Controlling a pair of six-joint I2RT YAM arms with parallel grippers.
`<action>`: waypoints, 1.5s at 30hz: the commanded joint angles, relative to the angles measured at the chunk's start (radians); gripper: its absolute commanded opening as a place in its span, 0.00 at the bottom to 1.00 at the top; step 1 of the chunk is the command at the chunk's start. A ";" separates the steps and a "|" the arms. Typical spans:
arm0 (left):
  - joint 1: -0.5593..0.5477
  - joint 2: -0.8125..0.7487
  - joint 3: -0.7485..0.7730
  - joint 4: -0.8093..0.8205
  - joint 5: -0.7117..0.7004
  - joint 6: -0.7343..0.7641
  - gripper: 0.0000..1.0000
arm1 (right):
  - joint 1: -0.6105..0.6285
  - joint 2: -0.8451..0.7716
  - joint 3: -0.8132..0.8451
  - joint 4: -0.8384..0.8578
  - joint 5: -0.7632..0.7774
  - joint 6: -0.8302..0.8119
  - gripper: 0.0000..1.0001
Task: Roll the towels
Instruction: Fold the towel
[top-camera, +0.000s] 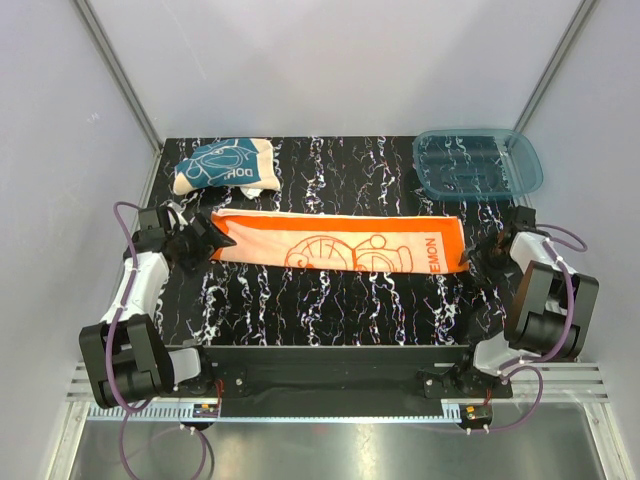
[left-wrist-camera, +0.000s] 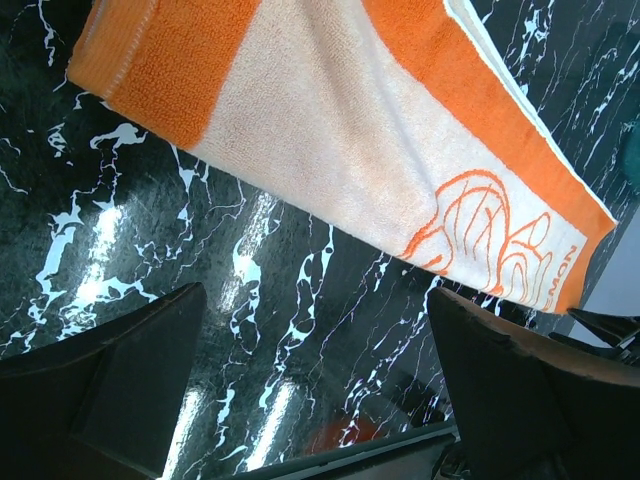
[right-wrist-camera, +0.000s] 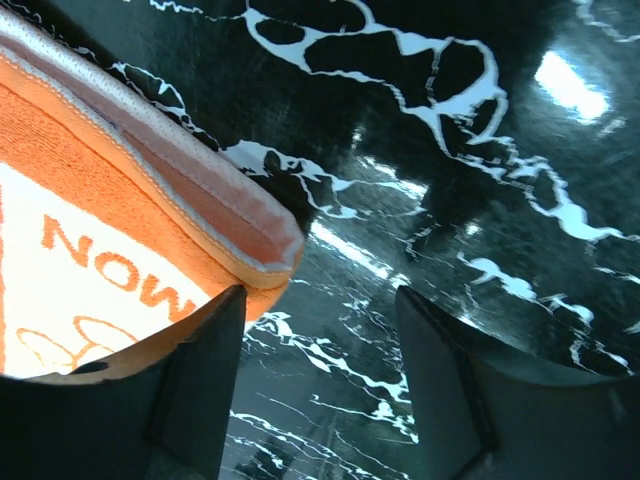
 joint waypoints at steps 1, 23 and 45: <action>0.006 -0.018 -0.003 0.049 0.033 -0.002 0.99 | -0.004 0.018 -0.024 0.103 -0.061 0.009 0.67; 0.020 -0.030 -0.012 0.063 0.039 -0.008 0.98 | 0.027 0.005 0.129 -0.005 0.050 -0.040 0.00; 0.020 -0.027 -0.023 0.087 0.071 -0.012 0.97 | 0.924 0.372 0.929 0.065 0.021 0.199 0.00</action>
